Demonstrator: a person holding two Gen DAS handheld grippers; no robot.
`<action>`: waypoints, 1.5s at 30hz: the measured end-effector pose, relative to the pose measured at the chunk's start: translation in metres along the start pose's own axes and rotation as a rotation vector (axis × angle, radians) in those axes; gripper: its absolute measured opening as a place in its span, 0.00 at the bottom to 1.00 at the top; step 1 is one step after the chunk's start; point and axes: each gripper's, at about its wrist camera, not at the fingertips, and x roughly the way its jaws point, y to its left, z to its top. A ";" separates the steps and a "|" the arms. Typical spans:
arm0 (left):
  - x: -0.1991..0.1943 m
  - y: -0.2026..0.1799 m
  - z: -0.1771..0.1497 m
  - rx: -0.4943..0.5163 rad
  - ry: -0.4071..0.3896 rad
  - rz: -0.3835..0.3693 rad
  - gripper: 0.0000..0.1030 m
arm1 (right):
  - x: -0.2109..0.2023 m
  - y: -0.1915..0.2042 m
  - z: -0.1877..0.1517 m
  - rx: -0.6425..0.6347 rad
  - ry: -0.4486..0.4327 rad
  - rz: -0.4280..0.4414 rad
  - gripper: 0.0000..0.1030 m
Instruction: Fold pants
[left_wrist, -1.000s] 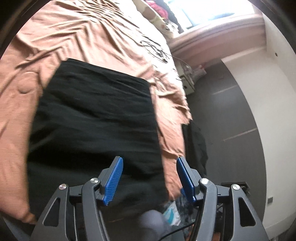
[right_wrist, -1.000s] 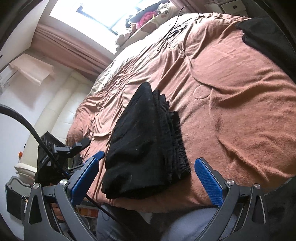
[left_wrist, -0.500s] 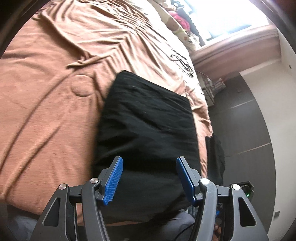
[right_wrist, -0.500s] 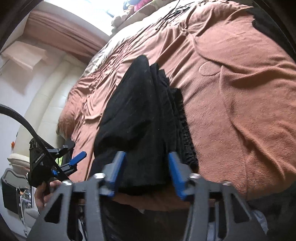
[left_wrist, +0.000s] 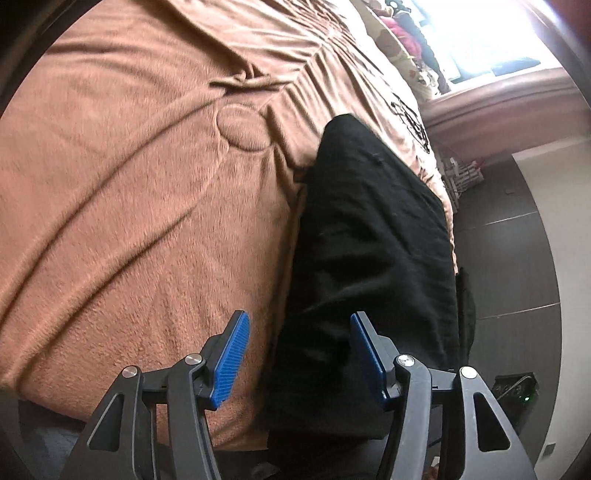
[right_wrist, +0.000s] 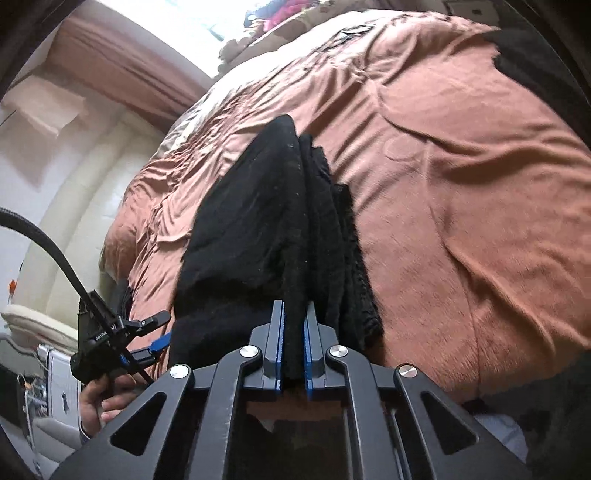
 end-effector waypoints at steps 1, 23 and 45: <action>0.002 0.001 -0.001 -0.002 0.006 -0.011 0.56 | -0.001 -0.004 -0.003 0.011 0.002 -0.010 0.04; 0.026 0.009 -0.025 -0.074 0.051 -0.163 0.45 | 0.039 -0.028 0.022 0.042 0.135 0.001 0.47; -0.064 0.032 -0.017 -0.051 -0.112 -0.110 0.20 | 0.075 0.004 0.002 0.032 0.218 0.106 0.38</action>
